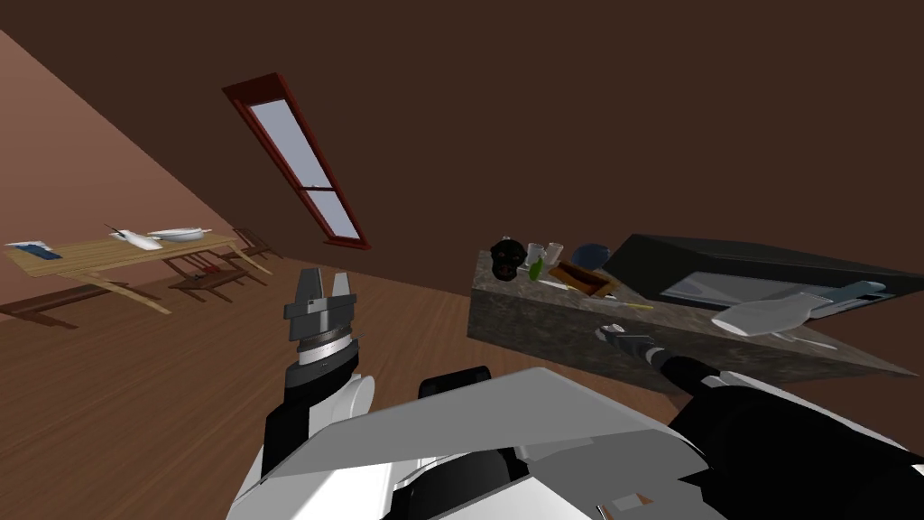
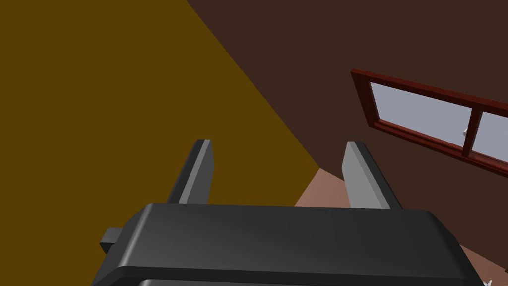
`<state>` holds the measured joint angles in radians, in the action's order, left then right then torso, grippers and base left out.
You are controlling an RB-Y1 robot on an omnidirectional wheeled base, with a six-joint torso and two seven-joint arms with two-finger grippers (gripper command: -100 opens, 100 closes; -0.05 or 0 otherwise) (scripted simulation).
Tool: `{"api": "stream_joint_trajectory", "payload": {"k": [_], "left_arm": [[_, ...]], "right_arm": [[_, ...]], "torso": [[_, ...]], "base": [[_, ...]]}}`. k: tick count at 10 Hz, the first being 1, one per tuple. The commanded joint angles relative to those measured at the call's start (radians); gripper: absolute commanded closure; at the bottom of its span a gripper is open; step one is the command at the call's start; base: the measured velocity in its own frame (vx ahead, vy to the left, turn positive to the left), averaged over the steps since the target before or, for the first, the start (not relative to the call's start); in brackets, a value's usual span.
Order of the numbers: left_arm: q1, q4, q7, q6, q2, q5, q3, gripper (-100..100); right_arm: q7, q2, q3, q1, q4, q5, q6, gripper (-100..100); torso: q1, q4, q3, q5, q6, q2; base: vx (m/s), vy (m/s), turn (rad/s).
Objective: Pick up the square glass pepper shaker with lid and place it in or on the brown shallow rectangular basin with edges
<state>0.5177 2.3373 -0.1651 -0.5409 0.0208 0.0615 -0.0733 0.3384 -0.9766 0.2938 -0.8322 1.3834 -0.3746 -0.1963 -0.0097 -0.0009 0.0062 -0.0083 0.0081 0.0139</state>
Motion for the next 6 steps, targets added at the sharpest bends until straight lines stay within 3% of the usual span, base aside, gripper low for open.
{"api": "stream_joint_trajectory", "payload": {"k": [1, 5, 6], "left_arm": [[0.0, 0.0, 0.0, 0.0, 0.0, 0.0, 0.0, 0], [0.0, 0.0, 0.0, 0.0, 0.0, 0.0, 0.0, 0], [0.0, 0.0, 0.0, 0.0, 0.0, 0.0, 0.0, 0]], "right_arm": [[-0.028, -0.018, 0.015, -0.025, -0.021, 0.013, 0.001, 100], [-0.089, -0.062, 0.041, -0.085, -0.052, 0.041, 0.008, 100], [-0.112, -0.097, 0.042, -0.096, -0.056, 0.054, 0.011, 100]], "torso": [[0.0, 0.0, 0.0, 0.0, 0.0, 0.0], [0.0, 0.0, 0.0, 0.0, -0.001, 0.001], [0.0, -0.001, -0.001, 0.0, -0.001, -0.002]], "base": [[-0.112, -0.022, 0.023], [-0.146, -0.038, 0.03], [-0.087, -0.108, 0.075]]}}
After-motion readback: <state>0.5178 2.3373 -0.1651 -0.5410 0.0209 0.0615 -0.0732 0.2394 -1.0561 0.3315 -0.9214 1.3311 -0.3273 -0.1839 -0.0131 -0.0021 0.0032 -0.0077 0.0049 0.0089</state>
